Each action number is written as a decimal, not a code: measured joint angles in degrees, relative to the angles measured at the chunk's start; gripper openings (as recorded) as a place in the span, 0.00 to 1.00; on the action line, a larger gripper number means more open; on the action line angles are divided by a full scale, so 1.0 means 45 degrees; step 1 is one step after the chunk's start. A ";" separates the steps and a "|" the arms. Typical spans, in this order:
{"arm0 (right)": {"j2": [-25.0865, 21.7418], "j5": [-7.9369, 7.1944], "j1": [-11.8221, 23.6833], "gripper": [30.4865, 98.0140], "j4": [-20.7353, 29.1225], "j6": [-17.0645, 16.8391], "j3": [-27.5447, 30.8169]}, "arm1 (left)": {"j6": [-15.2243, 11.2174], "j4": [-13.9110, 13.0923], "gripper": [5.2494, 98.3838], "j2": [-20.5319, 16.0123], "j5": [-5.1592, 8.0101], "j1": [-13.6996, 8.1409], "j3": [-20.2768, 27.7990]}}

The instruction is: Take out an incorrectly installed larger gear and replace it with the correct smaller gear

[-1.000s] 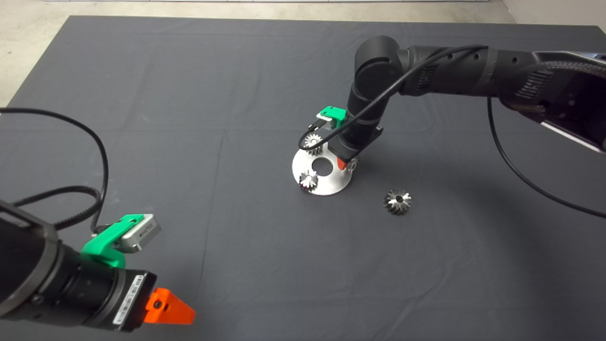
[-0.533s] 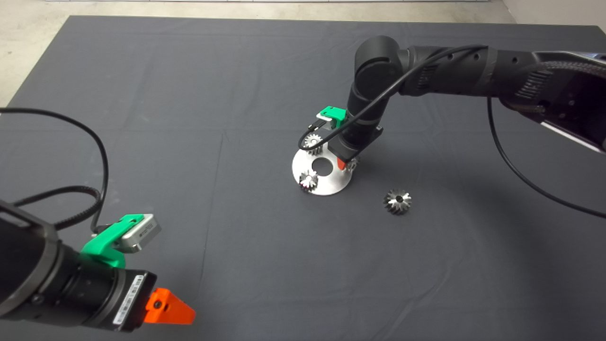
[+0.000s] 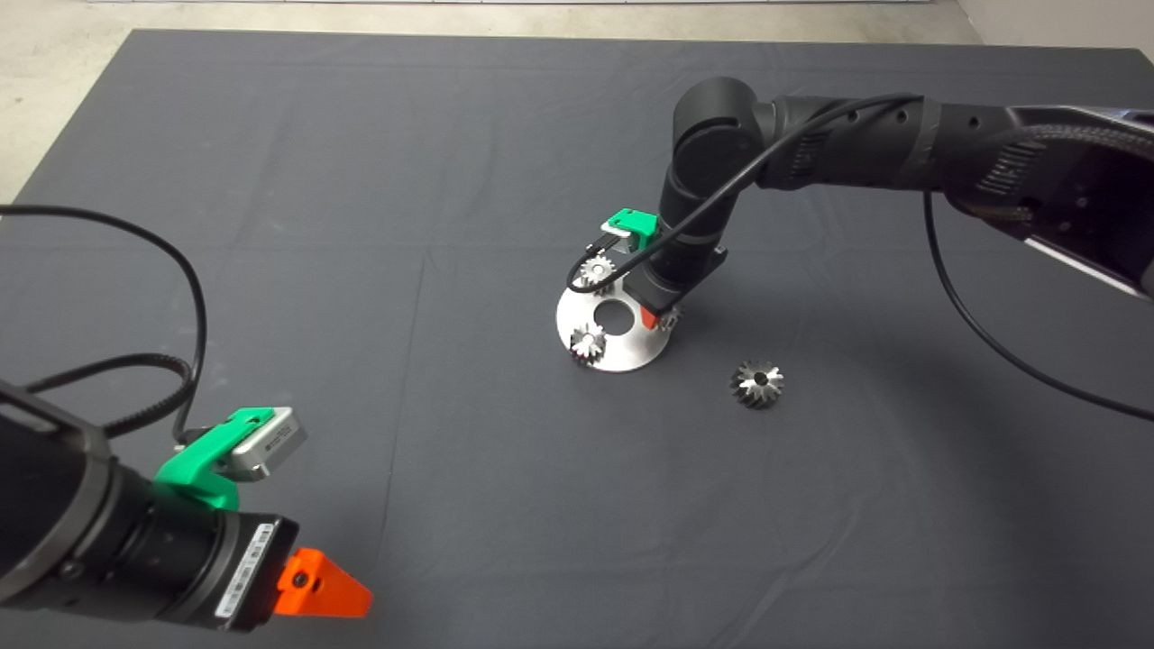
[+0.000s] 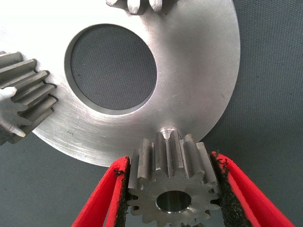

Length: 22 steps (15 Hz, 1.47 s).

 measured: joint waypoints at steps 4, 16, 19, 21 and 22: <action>0.0000 0.0000 0.0001 0.17 0.0000 0.0000 -0.0002 | 0.0000 0.0000 0.99 0.0000 -0.0005 0.0000 0.0000; -0.0011 -0.0014 0.0002 0.23 0.0000 0.0002 0.0000 | 0.0000 0.0000 0.99 0.0000 -0.0005 0.0000 0.0000; -0.0011 -0.0011 0.0002 0.27 0.0005 0.0005 0.0006 | 0.0000 0.0000 0.99 -0.0003 -0.0005 0.0000 0.0000; -0.0011 -0.0011 0.0002 0.31 0.0005 0.0005 0.0006 | 0.0000 0.0000 0.99 -0.0003 -0.0005 0.0000 0.0000; -0.0016 -0.0011 0.0002 0.31 0.0011 0.0005 0.0017 | 0.0000 0.0000 0.99 -0.0003 -0.0004 0.0000 0.0000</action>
